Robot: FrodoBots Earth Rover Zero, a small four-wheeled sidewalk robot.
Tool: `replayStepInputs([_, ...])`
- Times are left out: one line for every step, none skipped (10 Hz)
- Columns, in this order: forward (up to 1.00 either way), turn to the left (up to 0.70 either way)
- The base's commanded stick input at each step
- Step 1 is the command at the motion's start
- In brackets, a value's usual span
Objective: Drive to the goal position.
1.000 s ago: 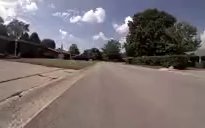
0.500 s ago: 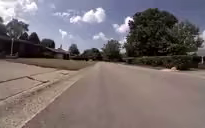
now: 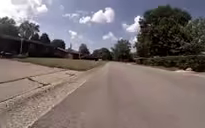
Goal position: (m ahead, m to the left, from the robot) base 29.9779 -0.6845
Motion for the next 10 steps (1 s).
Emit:
replayStepInputs([1.0, 0.03])
replayStepInputs([1.0, 0.03])
replayStepInputs([1.0, 0.03])
replayStepInputs([1.0, 0.03])
replayStepInputs([1.0, 0.03])
replayStepInputs([1.0, 0.03])
replayStepInputs([1.0, -0.06])
replayStepInputs([1.0, -0.39])
replayStepInputs([1.0, -0.35])
replayStepInputs([1.0, -0.07])
